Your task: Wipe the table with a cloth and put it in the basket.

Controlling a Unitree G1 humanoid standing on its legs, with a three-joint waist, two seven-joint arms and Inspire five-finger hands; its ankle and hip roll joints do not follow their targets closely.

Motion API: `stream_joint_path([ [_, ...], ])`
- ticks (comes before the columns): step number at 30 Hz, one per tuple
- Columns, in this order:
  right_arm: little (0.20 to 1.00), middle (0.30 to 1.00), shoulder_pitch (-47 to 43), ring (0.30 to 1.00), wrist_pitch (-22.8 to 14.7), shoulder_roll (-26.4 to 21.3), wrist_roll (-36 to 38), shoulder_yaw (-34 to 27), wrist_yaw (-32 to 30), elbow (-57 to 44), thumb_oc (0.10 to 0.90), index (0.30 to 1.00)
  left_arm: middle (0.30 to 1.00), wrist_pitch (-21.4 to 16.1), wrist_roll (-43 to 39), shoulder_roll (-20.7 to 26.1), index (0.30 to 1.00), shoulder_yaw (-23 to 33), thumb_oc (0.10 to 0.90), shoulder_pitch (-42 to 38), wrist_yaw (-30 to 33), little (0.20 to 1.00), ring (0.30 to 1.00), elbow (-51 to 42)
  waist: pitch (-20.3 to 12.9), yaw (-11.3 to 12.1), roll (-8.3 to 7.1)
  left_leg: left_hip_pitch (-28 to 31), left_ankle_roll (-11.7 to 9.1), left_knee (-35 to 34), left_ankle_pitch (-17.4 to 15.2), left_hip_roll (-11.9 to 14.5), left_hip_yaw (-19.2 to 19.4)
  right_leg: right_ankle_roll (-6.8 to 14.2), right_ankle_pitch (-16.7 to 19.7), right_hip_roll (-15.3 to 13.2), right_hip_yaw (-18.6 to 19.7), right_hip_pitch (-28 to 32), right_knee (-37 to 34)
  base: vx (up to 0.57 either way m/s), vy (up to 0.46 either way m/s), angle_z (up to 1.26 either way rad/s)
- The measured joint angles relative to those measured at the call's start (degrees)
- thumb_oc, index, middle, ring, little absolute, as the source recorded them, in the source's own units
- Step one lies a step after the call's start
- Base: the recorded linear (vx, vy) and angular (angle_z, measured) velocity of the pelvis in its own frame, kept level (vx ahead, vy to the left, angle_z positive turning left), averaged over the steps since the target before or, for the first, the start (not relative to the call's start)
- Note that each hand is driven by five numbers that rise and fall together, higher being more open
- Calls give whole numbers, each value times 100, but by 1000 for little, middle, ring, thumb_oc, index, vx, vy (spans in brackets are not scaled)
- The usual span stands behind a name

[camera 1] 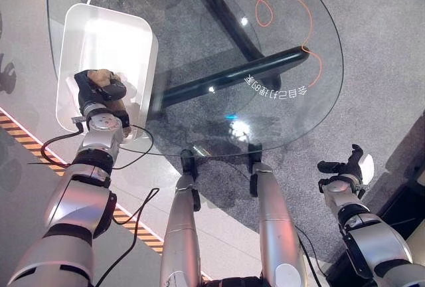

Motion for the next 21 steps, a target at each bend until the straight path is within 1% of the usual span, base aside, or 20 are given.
stream_joint_path([
  [3, 900, 900, -2, 900, -2, 18, -54, 104, 0, -6, 800, 900, 300, 30, 130, 4, 300, -115, 100, -42, -12, 200, 300, -6, 0, -5, 0, -6, 0, -5, 0, 0, 3, 1, 1, 2, 3, -9, -1, 0, 0, 0],
  [8, 900, 900, -1, 900, 0, 17, -55, 104, -1, -11, 800, 900, 300, 101, 233, 4, 300, -117, 100, -94, -86, 200, 300, 33, 0, -15, -1, -32, 0, -11, 0, 16, 6, 0, 2, 16, 5, -42, -2, 0, 0, 0],
  [9, 900, 900, -1, 900, -1, 17, -55, 104, -1, -12, 800, 900, 495, 104, 233, 3, 495, -139, 328, -137, -101, 428, 495, 94, 0, -17, -1, -32, 0, -12, 0, 18, 6, 0, 2, 17, 5, -42, -4, 0, 0, 0],
  [10, 900, 900, -1, 900, -4, 17, -55, 104, -1, -12, 800, 900, 618, 112, 232, 3, 618, -151, 471, -175, -101, 571, 618, 133, 0, -17, -2, -33, 0, -13, 0, 18, 6, 0, 2, 17, 5, -42, -5, 0, 0, 0],
  [11, 900, 900, -1, 900, -3, 17, -55, 104, -1, -11, 800, 900, 613, 113, 233, 4, 613, -150, 465, -185, -101, 565, 613, 133, 0, -15, -2, -33, 0, -13, 0, 18, 6, 0, 2, 18, 5, -42, -5, 0, 0, 0],
  [12, 900, 900, -1, 900, -2, 18, -55, 105, -1, -14, 800, 900, 724, 112, 233, 3, 724, -152, 594, -204, -101, 694, 724, 133, 0, -15, -2, -34, 0, -13, 0, 18, 6, 0, 2, 18, 4, -42, -5, 0, 0, 0],
  [13, 900, 900, -1, 900, -2, 17, -55, 107, -1, -24, 800, 900, 900, 111, 233, 3, 900, -169, 800, -225, -101, 900, 900, 133, 0, -15, -3, -37, -1, -12, 0, 18, 6, 0, 2, 18, 4, -43, -5, 0, 0, 0],
  [17, 900, 900, -3, 900, -5, 18, -56, 117, -1, -63, 800, 900, 900, 98, 233, 3, 900, -290, 800, -246, -96, 900, 900, 120, 0, -12, -4, -38, -1, -13, 0, 18, 6, 0, 1, 18, 4, -44, -7, 0, 0, 0],
  [21, 900, 900, -3, 900, -3, 17, -56, 119, -1, -60, 800, 900, 900, 97, 233, 4, 900, -289, 800, -247, -89, 900, 900, 119, 0, -17, -5, -38, -1, -14, 0, 19, 6, 0, 1, 19, 4, -44, -10, 0, 0, 0],
])
